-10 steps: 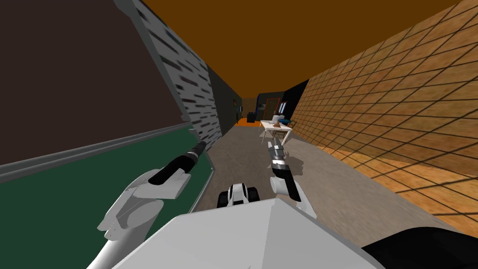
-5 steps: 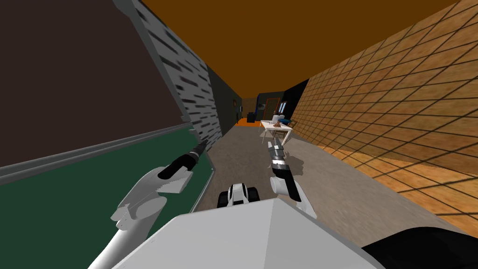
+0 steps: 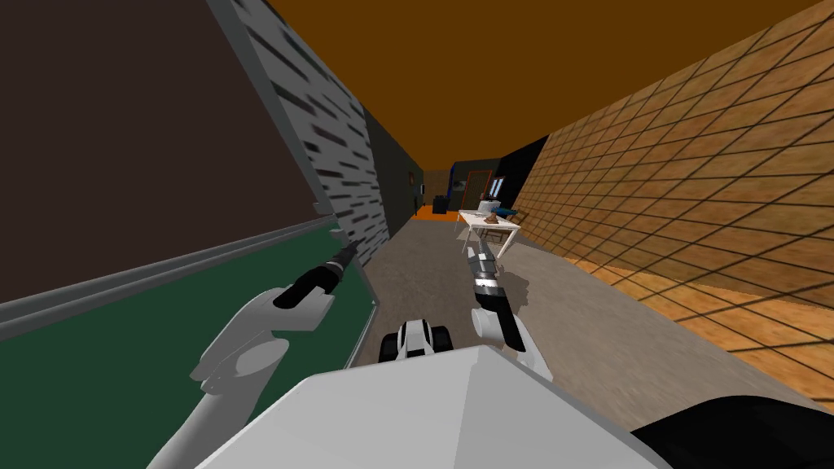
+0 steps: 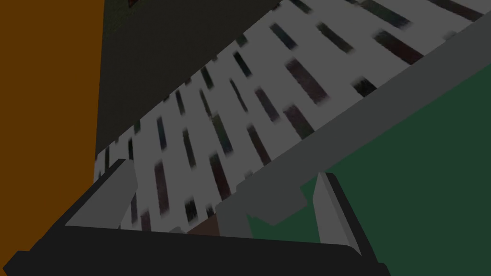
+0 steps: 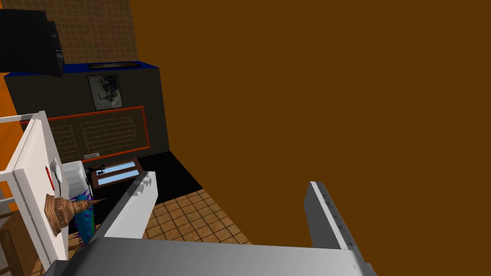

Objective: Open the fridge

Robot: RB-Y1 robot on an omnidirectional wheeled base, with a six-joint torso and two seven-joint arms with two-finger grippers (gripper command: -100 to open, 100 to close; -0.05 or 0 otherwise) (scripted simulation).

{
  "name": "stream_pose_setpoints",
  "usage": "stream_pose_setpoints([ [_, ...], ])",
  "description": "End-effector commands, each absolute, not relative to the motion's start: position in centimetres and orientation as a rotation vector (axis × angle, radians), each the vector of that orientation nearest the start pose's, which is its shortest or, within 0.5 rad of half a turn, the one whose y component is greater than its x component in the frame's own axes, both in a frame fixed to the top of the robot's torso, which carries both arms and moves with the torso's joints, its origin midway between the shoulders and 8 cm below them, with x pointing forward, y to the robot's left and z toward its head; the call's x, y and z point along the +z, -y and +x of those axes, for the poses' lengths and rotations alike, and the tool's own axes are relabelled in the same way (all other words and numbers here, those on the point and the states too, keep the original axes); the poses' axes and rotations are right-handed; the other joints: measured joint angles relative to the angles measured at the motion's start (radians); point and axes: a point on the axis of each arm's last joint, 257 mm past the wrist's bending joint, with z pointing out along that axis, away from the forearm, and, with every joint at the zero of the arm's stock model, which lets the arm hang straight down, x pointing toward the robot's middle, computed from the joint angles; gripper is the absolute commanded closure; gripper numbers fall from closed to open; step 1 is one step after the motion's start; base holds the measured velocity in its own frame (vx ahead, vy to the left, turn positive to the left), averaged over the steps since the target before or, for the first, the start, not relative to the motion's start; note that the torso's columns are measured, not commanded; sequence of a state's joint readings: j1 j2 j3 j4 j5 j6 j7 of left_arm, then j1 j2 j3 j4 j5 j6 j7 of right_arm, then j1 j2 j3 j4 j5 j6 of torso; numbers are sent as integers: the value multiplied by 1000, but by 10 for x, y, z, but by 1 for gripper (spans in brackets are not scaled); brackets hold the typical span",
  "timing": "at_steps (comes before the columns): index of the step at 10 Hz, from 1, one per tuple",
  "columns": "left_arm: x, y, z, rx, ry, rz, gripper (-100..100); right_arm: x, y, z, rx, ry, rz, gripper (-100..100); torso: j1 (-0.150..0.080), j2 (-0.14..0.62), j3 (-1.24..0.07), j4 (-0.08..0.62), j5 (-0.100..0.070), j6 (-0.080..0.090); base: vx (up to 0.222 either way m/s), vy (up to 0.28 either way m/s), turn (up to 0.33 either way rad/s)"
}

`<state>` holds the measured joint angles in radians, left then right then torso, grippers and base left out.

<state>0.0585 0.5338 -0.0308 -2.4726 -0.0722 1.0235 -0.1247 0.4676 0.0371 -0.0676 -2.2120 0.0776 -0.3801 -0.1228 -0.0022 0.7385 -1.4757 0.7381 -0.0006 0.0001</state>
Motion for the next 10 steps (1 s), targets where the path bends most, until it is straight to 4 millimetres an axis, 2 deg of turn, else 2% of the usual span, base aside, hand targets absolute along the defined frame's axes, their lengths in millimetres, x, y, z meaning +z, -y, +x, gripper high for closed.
stream_pose_setpoints([
  [1, -51, -308, 466, -518, -1533, -810, -100, -20, 304, 374, 1267, -686, 817, 0, 0, 2, 1, 0, 0, 0, 152, 116, 5],
  [6, -29, -323, 466, -462, -1496, -776, -100, -20, 304, 374, 1267, -686, 817, 0, 2, -2, -1, 0, 0, 0, 150, 128, 4],
  [8, -32, -322, 467, -467, -1500, -781, -100, -20, 304, 374, 1267, -685, 817, 0, -2, 3, 2, 1, 0, 0, 46, 37, -1],
  [9, -32, -322, 467, -466, -1500, -781, 100, -20, 303, 374, 1267, -685, 817, 0, -3, 6, 4, 2, -1, 0, 11, 5, -14],
  [10, -31, -302, 463, -508, -1524, -737, 100, -20, 303, 374, 1268, -685, 817, 0, 0, 4, 3, 1, 0, -1, -162, -61, -128],
])
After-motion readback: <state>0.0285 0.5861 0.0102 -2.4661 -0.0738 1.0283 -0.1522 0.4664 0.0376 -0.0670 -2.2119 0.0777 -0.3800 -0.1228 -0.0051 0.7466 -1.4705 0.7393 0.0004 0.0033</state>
